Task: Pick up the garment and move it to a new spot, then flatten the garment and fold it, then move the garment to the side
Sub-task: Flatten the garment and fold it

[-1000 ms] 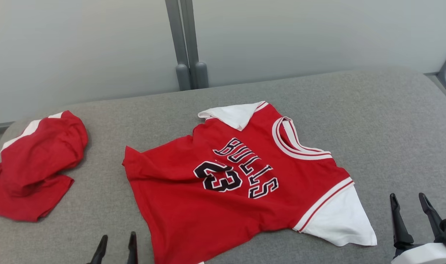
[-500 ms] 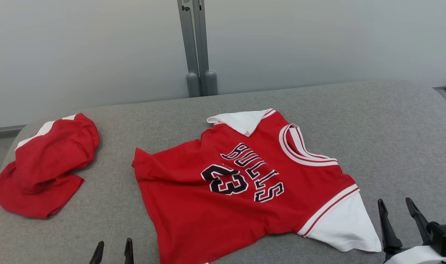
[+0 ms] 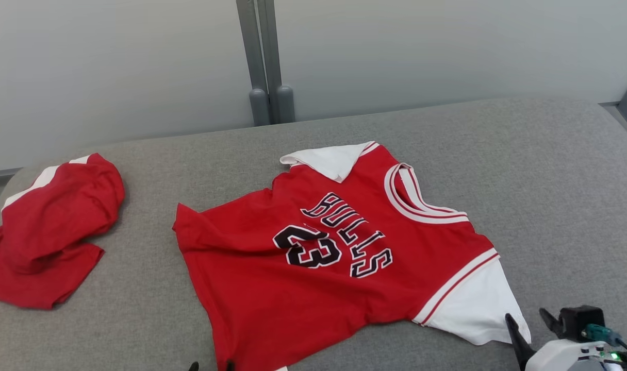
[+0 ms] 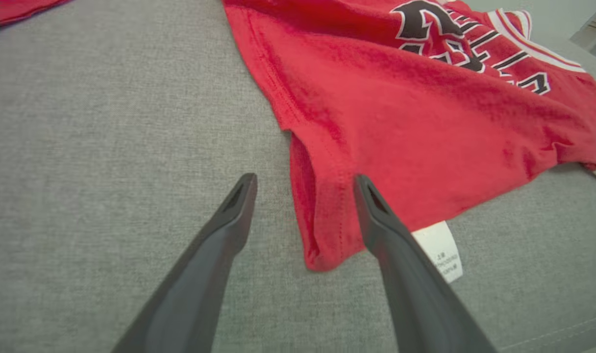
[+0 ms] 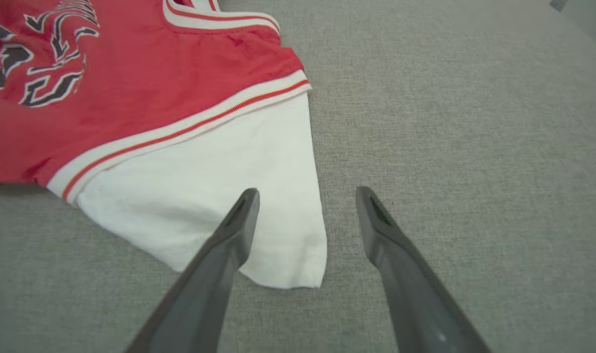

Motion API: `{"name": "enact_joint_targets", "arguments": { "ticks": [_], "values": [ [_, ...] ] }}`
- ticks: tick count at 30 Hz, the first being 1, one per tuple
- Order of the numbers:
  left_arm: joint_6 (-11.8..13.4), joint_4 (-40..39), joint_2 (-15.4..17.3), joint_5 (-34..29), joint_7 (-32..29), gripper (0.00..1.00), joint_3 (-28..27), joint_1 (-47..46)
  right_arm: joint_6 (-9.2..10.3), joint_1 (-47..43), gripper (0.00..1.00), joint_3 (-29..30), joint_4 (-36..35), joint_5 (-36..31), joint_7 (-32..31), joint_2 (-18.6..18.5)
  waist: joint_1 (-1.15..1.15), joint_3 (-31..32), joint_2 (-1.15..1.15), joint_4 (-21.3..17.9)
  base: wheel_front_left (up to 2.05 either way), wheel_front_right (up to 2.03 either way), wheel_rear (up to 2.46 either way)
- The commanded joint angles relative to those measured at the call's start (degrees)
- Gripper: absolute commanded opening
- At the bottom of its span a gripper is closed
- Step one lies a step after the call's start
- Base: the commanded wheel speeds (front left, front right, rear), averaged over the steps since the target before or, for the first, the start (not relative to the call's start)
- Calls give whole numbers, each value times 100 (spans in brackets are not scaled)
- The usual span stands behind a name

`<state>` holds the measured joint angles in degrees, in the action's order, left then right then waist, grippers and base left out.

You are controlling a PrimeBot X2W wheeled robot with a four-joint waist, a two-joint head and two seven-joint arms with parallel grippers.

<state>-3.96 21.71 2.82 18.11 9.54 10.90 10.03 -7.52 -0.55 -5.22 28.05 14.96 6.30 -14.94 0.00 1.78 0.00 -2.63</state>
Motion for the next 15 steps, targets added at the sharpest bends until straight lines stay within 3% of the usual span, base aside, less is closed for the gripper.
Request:
{"name": "enact_joint_targets", "arguments": {
  "ticks": [1, 5, 12, 13, 14, 15],
  "values": [
    [107, 128, 18, 94, -130, 100, 60, -130, 6, 110, 100, -160, 135, 79, -195, -57, 0, -50, 0, -30, 0, 0, 0],
    [300, 398, 17, 201, -395, 100, 211, -315, 6, 309, 100, -603, 375, 276, -612, -147, 0, -143, 0, -65, 0, 0, 0],
    [342, 858, 8, 634, -735, 98, 499, -402, 1, 510, 100, -1108, 555, 645, -822, -180, 0, -204, 0, -95, 0, 0, 0],
    [303, 896, -3, 735, -809, 31, 561, -386, 1, 528, 100, -1188, 575, 723, -861, -189, 0, -205, 0, -103, 0, 0, 0],
    [269, 920, -8, 831, -861, 0, 617, -376, 1, 525, 79, -1249, 589, 806, -883, -190, 0, -204, 0, -107, 0, 0, 0],
    [238, 944, -22, 950, -940, 0, 687, -359, 0, 533, 39, -1311, 591, 889, -901, -207, 0, -201, 0, -109, 0, 0, 0]
  ]
}}
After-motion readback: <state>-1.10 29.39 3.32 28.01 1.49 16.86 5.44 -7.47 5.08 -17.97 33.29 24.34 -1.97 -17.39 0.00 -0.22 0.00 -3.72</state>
